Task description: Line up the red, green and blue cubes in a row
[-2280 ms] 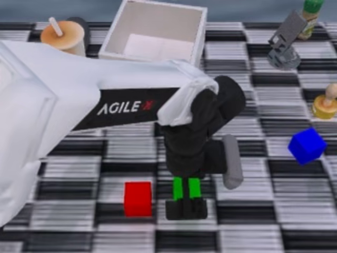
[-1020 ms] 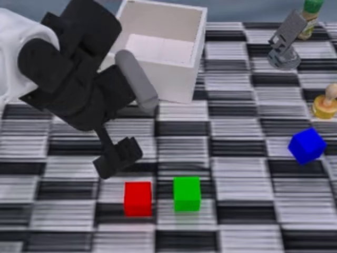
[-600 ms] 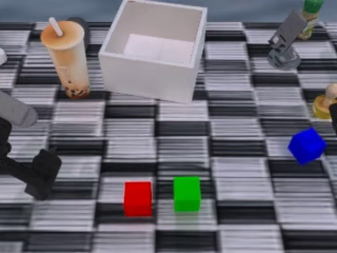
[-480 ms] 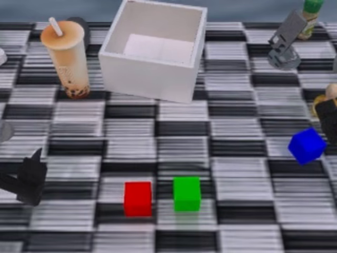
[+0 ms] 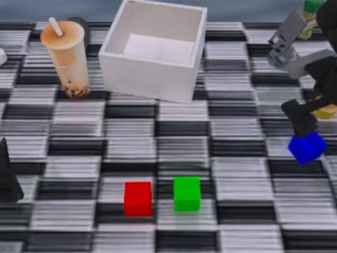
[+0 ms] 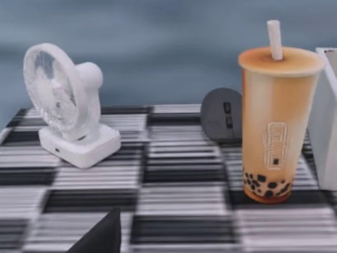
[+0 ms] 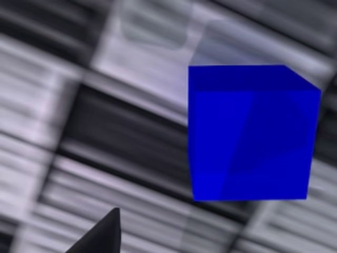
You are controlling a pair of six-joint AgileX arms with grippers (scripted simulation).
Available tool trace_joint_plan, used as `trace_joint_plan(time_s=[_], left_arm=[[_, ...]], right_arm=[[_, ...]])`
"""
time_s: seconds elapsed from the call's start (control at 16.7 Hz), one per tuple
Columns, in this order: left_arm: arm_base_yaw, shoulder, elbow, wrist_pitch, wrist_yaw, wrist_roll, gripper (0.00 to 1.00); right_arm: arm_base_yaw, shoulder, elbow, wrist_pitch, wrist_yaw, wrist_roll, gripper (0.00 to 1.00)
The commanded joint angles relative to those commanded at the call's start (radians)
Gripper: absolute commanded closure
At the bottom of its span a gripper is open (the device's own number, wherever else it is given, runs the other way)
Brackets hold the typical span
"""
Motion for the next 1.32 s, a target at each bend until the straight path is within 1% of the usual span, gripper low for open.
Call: trace_joint_plan(time_s=[0.18, 0.54, 0.66, 0.9, 1.02, 1.32], left_arm=[[0.021, -0.07, -0.038, 0.049, 0.004, -0.028, 0.0], [0.022, -0.074, -0.039, 0.052, 0.004, -0.029, 0.0], [0.022, -0.074, -0.039, 0.052, 0.004, -0.029, 0.0], [0.022, -0.074, -0.039, 0.052, 0.004, -0.029, 0.0], [0.022, -0.074, -0.039, 0.052, 0.004, -0.029, 0.0], [0.022, -0.074, -0.039, 0.052, 0.004, -0.029, 0.0]], right_arm=[[0.006, 0.062, 0.054, -0.031, -0.001, -0.007, 0.0], [0.002, 0.067, 0.054, -0.029, -0.001, -0.008, 0.0], [0.004, 0.081, 0.029, 0.009, -0.001, -0.009, 0.0], [0.006, 0.142, -0.066, 0.176, -0.001, -0.006, 0.0], [0.008, 0.169, -0.103, 0.235, -0.001, -0.004, 0.0], [0.008, 0.177, -0.115, 0.252, -0.001, -0.004, 0.0]])
